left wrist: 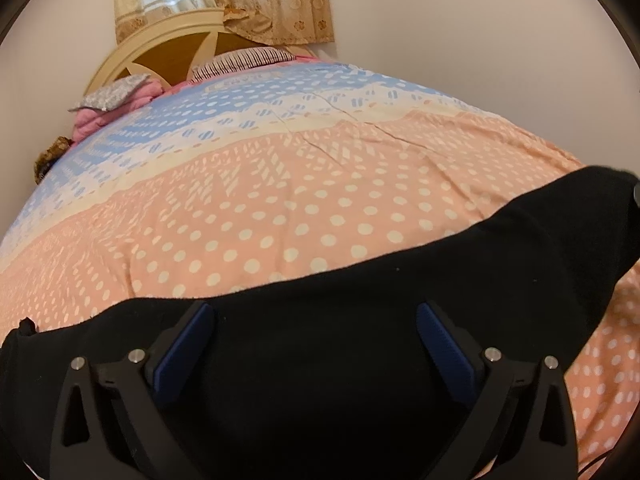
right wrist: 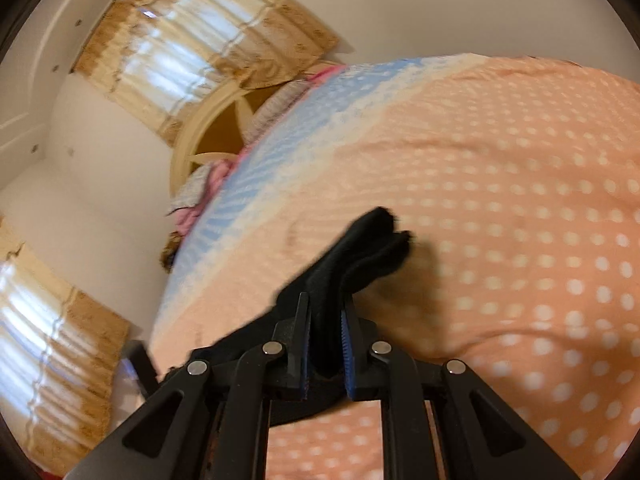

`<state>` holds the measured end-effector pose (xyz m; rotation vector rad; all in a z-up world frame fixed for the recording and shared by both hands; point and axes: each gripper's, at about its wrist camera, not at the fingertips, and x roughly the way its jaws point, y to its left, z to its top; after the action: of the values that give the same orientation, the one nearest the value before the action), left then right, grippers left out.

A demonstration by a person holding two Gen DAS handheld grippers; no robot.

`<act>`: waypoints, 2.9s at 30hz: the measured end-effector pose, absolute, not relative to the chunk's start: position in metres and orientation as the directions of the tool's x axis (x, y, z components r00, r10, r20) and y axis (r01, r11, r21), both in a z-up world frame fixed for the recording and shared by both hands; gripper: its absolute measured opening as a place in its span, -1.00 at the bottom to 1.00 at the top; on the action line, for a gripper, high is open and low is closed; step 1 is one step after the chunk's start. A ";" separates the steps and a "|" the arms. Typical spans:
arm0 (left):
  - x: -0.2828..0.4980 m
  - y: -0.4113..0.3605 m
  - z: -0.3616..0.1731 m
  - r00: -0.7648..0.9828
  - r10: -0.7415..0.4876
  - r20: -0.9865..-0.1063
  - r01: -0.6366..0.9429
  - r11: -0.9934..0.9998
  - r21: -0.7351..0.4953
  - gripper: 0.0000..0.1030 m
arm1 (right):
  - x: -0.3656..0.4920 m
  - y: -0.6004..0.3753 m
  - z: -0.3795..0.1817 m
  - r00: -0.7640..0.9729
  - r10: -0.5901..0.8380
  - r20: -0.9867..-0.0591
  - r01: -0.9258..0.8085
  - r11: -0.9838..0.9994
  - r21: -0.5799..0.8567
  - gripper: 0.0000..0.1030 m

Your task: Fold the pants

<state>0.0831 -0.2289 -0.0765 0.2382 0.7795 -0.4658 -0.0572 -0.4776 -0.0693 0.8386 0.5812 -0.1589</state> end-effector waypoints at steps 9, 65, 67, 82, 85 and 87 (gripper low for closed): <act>0.091 -0.167 -0.049 0.580 -0.395 -0.713 0.474 0.875 -0.100 1.00 | -0.002 -0.389 -0.015 0.818 0.212 -0.534 0.180 0.788 0.588 -0.75; 0.114 -0.026 -0.096 0.609 -0.272 -0.745 0.193 0.962 -0.194 1.00 | 0.103 -0.329 -0.101 0.712 0.099 -0.695 0.224 0.906 0.358 -0.76; 0.102 -0.021 -0.084 0.651 -0.231 -0.723 0.178 0.972 -0.150 1.00 | 0.089 -0.326 -0.086 0.754 0.112 -0.647 0.199 0.900 0.388 -0.71; 0.095 -0.008 -0.098 0.632 -0.233 -0.739 0.221 0.968 -0.117 1.00 | 0.034 -0.290 -0.105 0.700 0.200 -0.686 0.252 0.829 0.499 -0.70; 0.095 0.022 -0.083 0.693 -0.174 -0.699 0.166 0.983 -0.080 1.00 | 0.030 -0.278 -0.084 0.755 0.167 -0.634 0.212 0.853 0.476 -0.70; 0.094 0.050 -0.075 0.724 -0.114 -0.681 0.106 0.993 -0.053 1.00 | 0.034 -0.255 -0.069 0.770 0.202 -0.605 0.129 0.879 0.458 -0.70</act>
<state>0.0943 0.0498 -0.0749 -0.0104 0.7521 -0.1214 0.0342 -0.2553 -0.0694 0.5053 0.6979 0.0413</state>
